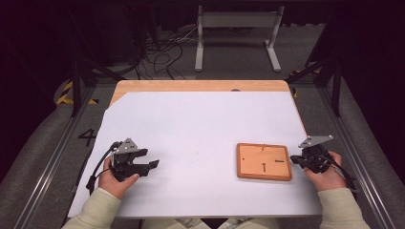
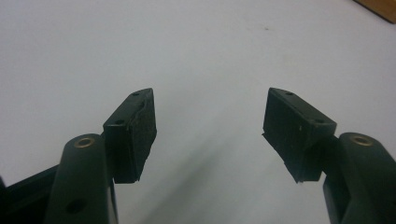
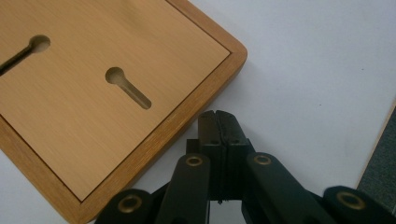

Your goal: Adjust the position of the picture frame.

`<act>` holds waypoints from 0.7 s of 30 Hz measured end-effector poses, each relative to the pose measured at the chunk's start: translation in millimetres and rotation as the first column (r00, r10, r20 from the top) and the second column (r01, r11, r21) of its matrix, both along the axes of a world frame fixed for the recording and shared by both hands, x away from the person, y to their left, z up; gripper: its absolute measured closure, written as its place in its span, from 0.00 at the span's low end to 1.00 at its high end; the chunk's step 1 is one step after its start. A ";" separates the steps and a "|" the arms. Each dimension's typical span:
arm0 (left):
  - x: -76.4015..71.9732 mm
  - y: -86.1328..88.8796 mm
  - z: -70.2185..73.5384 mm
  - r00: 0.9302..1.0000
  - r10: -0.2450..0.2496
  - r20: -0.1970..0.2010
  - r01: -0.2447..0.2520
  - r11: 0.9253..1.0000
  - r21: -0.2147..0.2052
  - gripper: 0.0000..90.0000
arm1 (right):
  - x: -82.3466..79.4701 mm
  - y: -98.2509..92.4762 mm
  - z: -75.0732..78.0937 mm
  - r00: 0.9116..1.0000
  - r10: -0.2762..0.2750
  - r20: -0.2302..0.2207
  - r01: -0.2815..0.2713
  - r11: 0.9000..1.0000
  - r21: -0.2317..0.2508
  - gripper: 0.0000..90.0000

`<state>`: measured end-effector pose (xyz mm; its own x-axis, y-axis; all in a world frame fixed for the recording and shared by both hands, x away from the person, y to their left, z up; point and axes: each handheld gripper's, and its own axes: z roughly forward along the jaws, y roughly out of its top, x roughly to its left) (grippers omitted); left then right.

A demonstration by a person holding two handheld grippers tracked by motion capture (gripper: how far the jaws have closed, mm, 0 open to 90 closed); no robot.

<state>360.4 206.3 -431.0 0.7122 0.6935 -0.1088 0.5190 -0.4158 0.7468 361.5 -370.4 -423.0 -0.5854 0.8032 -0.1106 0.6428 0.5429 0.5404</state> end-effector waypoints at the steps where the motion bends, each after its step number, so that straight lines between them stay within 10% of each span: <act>1: 0.1 0.0 -0.1 1.000 0.000 0.000 0.000 1.000 0.000 0.39 | 0.3 0.6 -0.7 1.000 0.000 -0.002 0.000 1.000 -0.004 1.00; 13: 2.1 -1.5 -1.4 1.000 0.003 0.001 -0.003 1.000 0.013 0.39 | 2.8 11.6 -4.0 1.000 -0.021 -0.016 0.020 0.998 -0.057 1.00; 21: 2.8 -2.7 -2.1 1.000 0.001 -0.010 -0.001 1.000 0.009 0.39 | 6.3 44.8 -5.1 0.997 0.068 -0.022 -0.069 0.996 -0.053 1.00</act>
<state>363.1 203.6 -433.1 0.7107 0.6949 -0.1096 0.5264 -0.4219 0.7382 367.8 -325.6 -428.1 -0.6413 0.7543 -0.1405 0.6134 0.6141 0.4966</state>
